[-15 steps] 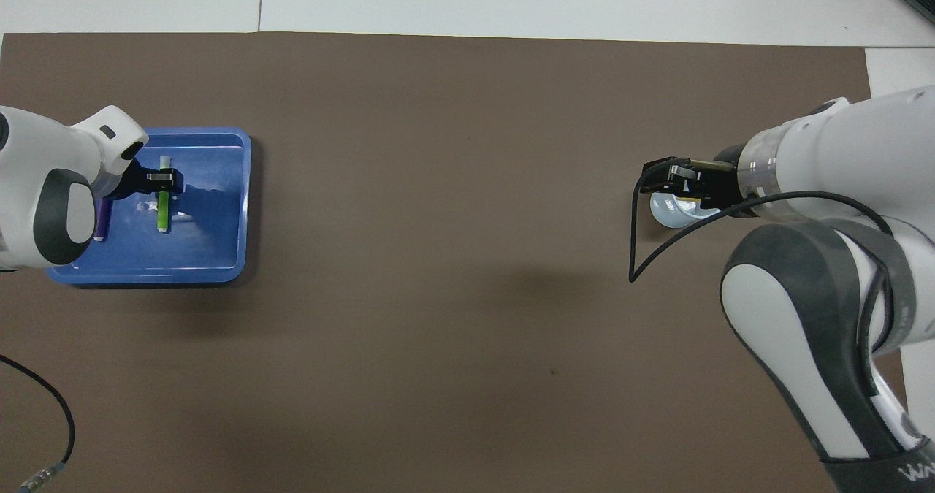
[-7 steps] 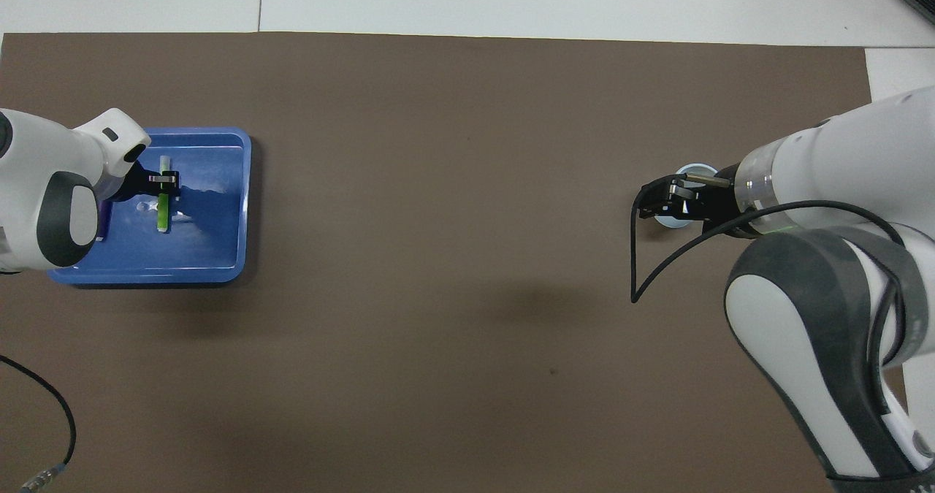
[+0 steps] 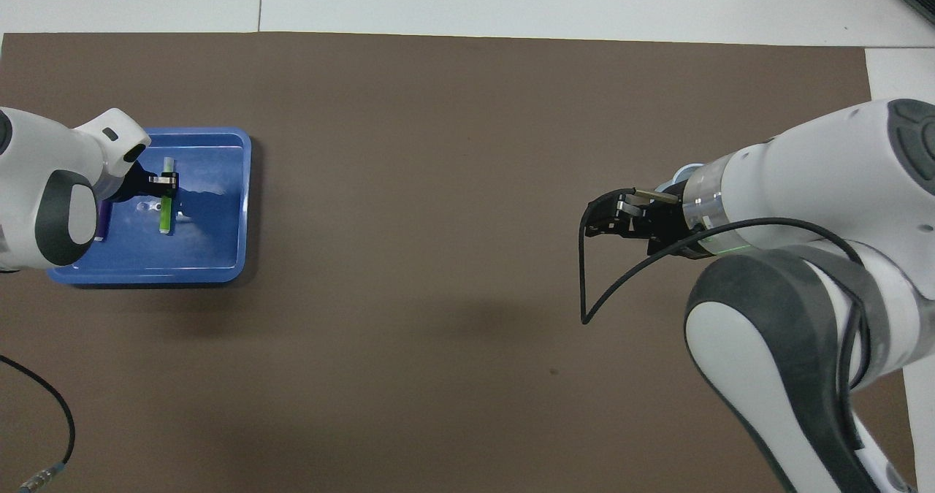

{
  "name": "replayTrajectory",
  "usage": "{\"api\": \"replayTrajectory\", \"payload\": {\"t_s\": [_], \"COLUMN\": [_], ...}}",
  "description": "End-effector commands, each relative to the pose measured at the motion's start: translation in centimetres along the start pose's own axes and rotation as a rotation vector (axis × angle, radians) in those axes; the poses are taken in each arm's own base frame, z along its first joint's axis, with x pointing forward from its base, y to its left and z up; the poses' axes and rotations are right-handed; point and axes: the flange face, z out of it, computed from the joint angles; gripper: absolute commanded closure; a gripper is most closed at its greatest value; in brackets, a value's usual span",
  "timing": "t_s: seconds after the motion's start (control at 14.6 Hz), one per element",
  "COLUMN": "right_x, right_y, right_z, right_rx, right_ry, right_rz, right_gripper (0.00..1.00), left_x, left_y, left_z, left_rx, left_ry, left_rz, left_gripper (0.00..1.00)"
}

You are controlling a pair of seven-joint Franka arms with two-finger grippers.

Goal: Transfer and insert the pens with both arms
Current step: 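Lift the green pen with the left gripper toward the right gripper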

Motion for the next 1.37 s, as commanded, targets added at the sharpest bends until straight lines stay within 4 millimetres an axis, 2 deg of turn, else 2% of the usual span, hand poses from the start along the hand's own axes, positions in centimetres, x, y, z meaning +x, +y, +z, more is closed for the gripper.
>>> {"api": "replayTrajectory", "payload": {"t_s": [0.0,0.27,0.41,0.62,0.76,0.96,1.3], "right_x": [-1.2,-2.5,-3.5,-4.9,-5.6,-6.7,-9.5], "right_y": [-1.5,-4.0,-5.2,-7.1,-7.9,-8.9,-11.5], "right_z": [-0.2,0.1,0.3,0.7,0.7,1.0,1.5], "right_rx": [0.056,0.116,0.128,0.147,0.151,0.147,0.150], "right_ry": [-0.026,-0.028,-0.042,-0.061,-0.061,-0.082,-0.097], "right_rz": [0.076,0.163,0.188,0.244,0.271,0.293,0.406], "right_gripper": [0.08,0.08,0.08,0.08,0.08,0.08,0.08], "left_x": [0.9,-0.4,-1.1,-2.6,-3.1,-3.5,-3.9], "left_y": [0.6,2.2,4.7,7.7,8.8,10.5,15.9], "left_z": [-3.3,-5.5,-7.2,-9.0,-9.3,-9.4,-9.8], "left_rx": [-0.036,-0.115,-0.109,-0.172,-0.196,-0.213,-0.280], "left_ry": [-0.066,-0.153,-0.198,-0.305,-0.357,-0.390,-0.469], "left_rz": [-0.028,-0.110,-0.164,-0.340,-0.460,-0.537,-0.684], "left_gripper": [1.00,1.00,1.00,1.00,1.00,1.00,1.00]}}
